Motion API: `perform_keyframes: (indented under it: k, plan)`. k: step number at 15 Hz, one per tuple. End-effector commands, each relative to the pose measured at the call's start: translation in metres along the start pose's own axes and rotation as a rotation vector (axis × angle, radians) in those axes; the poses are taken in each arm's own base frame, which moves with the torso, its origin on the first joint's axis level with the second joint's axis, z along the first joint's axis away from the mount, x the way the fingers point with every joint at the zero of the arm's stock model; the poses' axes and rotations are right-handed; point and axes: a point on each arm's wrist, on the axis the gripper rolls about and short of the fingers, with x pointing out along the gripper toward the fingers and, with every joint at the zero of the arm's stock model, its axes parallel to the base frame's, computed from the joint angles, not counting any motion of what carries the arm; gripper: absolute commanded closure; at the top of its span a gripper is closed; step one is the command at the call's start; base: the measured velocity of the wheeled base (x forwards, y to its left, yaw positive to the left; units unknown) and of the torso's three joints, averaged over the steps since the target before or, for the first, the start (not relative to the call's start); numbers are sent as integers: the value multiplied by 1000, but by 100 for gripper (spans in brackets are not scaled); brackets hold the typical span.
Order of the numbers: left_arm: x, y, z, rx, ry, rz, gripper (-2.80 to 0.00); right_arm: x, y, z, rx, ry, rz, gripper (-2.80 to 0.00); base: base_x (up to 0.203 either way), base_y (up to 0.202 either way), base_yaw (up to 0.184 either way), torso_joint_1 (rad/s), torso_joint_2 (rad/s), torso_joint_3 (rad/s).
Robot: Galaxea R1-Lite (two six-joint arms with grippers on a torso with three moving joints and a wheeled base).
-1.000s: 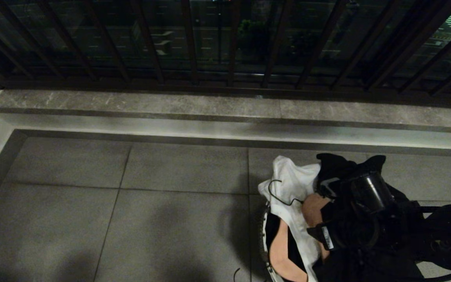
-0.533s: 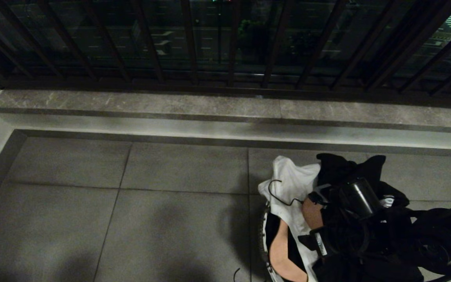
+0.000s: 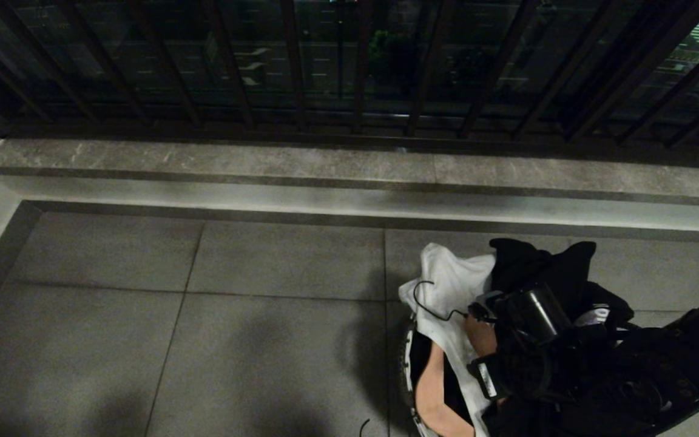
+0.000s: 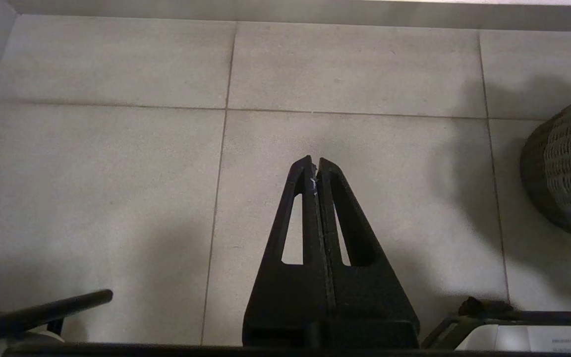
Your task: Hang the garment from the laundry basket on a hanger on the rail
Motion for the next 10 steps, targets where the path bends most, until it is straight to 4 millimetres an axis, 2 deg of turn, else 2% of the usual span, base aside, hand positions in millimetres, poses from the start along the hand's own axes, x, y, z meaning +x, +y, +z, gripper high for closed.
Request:
perform_keyframes:
  k: [1,3,5,7,10]
  plan:
    - [0,0,0,0,1,1,0,3,1,-2,-2,11,1,0,0,0,0,0,0,0]
    - [0,0,0,0,1,1,0,-1,0,-1,1,0,1,0,0,0,0,0,0,0]
    - [0,0,0,0,1,0,0,-17,-3,4,11,-50,6,0,0,0,0,0,0,0]
    - [0,0,0,0,1,1,0,-43,-9,10,26,-125,13,0,0,0,0,0,0,0]
    - [0,0,0,0,1,0,0,-100,-22,17,53,-265,36,0,0,0,0,0,0,0]
